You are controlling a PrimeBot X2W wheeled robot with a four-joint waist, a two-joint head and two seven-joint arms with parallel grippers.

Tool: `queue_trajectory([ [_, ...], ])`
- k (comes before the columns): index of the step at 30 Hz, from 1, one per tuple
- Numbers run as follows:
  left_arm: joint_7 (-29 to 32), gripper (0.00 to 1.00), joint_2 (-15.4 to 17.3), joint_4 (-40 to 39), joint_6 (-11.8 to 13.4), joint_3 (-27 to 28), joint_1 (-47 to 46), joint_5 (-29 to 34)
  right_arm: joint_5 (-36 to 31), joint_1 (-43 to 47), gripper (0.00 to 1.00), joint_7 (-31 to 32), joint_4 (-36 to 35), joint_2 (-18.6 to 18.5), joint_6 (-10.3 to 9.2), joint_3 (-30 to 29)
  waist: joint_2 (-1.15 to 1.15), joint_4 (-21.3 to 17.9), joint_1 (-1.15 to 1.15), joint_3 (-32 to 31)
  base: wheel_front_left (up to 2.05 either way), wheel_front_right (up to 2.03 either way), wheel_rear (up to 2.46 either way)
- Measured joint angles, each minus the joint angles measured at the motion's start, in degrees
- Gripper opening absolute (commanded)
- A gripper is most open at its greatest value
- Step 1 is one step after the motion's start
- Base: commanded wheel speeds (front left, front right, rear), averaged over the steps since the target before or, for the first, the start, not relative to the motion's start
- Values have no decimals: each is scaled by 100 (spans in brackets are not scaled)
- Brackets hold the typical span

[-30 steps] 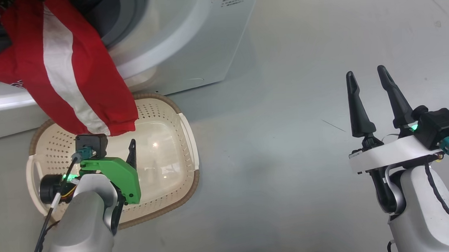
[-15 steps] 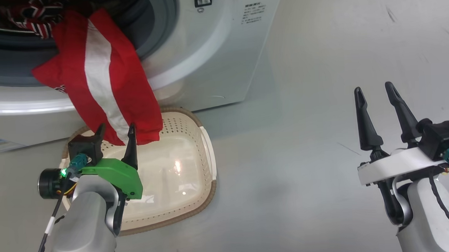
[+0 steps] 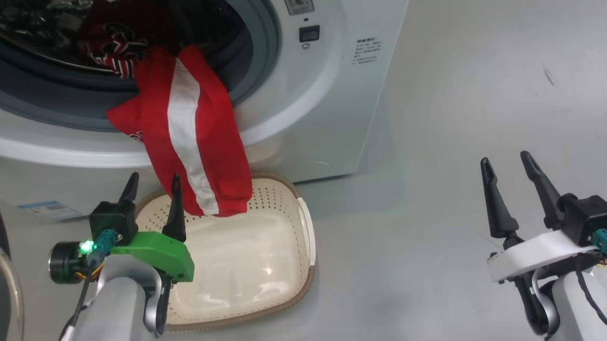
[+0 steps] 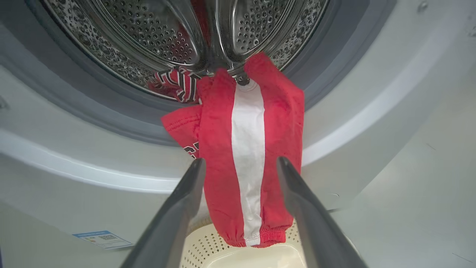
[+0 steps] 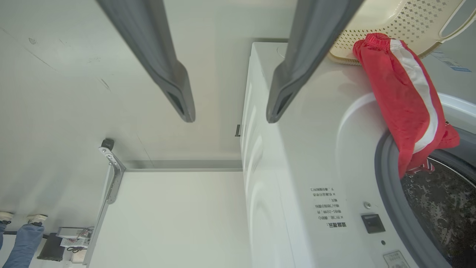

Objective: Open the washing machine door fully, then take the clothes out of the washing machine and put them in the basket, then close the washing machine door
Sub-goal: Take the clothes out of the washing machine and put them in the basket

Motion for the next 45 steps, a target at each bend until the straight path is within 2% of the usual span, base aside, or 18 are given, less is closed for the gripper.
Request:
queue_trajectory([
  [8,-1,100,75,-744,174,98,598,153,-10,252,100,0,146,19,0,52,0,120,0,-466,0,0,0],
  [22,-1,100,129,-1413,250,23,1458,237,-33,627,100,0,190,37,-54,41,0,192,0,-1008,0,0,0],
  [45,80,100,199,-2259,369,36,2084,238,-33,694,100,0,171,58,-52,158,0,229,0,-1131,0,0,0],
])
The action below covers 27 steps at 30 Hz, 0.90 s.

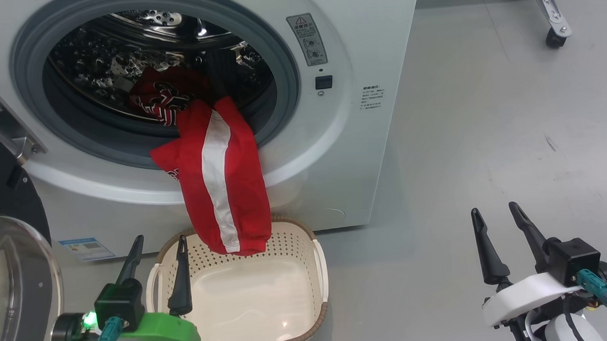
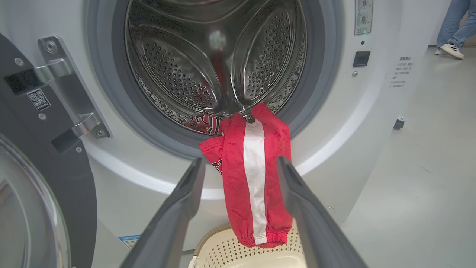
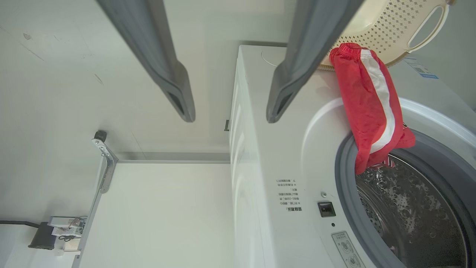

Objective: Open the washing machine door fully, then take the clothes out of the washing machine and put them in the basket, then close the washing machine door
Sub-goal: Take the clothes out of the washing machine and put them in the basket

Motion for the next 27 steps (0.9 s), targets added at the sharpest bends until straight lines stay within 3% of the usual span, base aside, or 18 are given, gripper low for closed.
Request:
queue_trajectory([
  [12,347,100,38,-192,-7,-116,94,-3,-1,-17,100,7,-158,5,11,103,0,-15,0,225,0,0,0],
  [16,524,100,36,-149,-112,-209,7,-21,-5,-75,100,15,-233,8,16,154,0,-33,0,374,0,0,0],
  [27,1091,100,-18,203,-366,-452,-1167,-116,-13,-497,100,66,-460,7,69,310,0,-147,0,979,0,0,0],
])
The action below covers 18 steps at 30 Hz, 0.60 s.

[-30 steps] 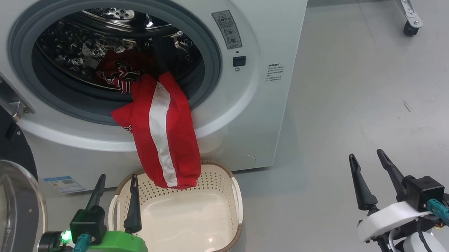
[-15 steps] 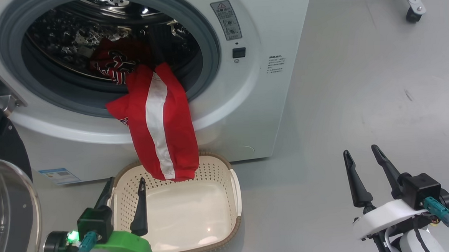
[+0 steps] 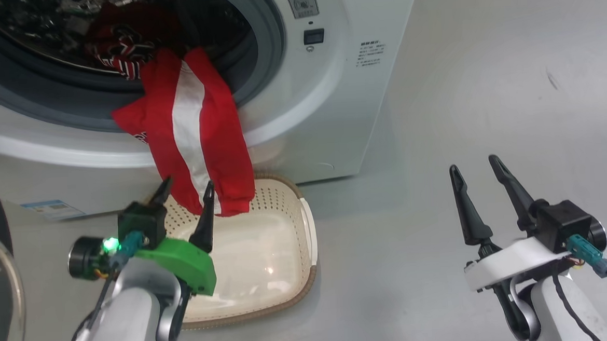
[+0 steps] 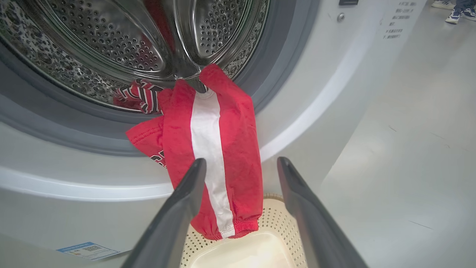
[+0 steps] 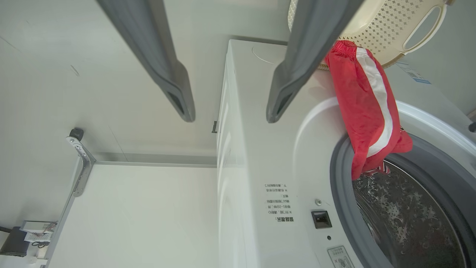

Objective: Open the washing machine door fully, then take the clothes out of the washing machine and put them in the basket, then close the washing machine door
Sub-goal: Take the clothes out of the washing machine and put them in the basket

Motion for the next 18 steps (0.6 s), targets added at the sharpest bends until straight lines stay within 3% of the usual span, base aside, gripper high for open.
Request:
queue_trajectory([
  [18,871,100,86,1415,-48,476,-1504,-304,55,-529,100,-8,81,54,49,156,0,-565,0,872,0,0,0],
])
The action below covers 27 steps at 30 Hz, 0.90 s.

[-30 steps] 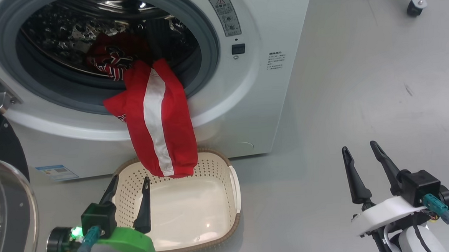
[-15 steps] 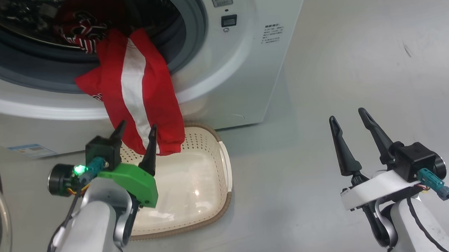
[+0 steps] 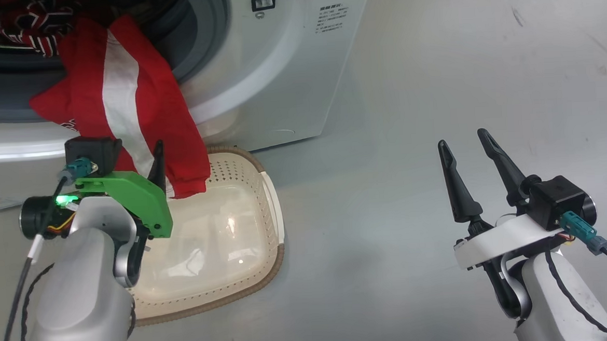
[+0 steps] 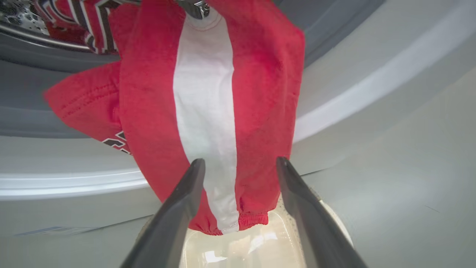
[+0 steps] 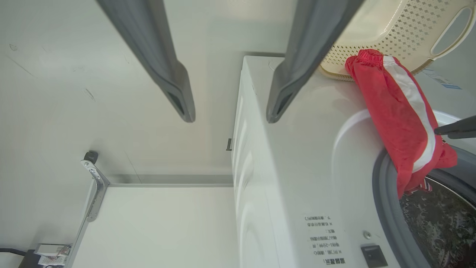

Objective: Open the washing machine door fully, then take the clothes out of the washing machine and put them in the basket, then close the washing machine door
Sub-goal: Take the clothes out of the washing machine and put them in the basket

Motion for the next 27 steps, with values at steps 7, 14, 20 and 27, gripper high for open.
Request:
queue_trajectory([
  [7,170,100,153,639,49,198,-391,-16,48,-117,100,-2,96,11,43,25,0,-301,0,176,0,0,0],
  [14,164,100,146,1020,120,332,-648,-111,102,-159,100,-9,176,21,43,16,0,-477,0,254,0,0,0],
  [20,98,0,153,1298,164,339,-863,-105,104,-165,100,-10,208,27,43,5,0,-523,0,284,0,0,0],
  [27,-158,0,149,1485,162,343,-877,-104,107,-192,100,-26,233,41,41,-48,0,-531,0,305,0,0,0],
])
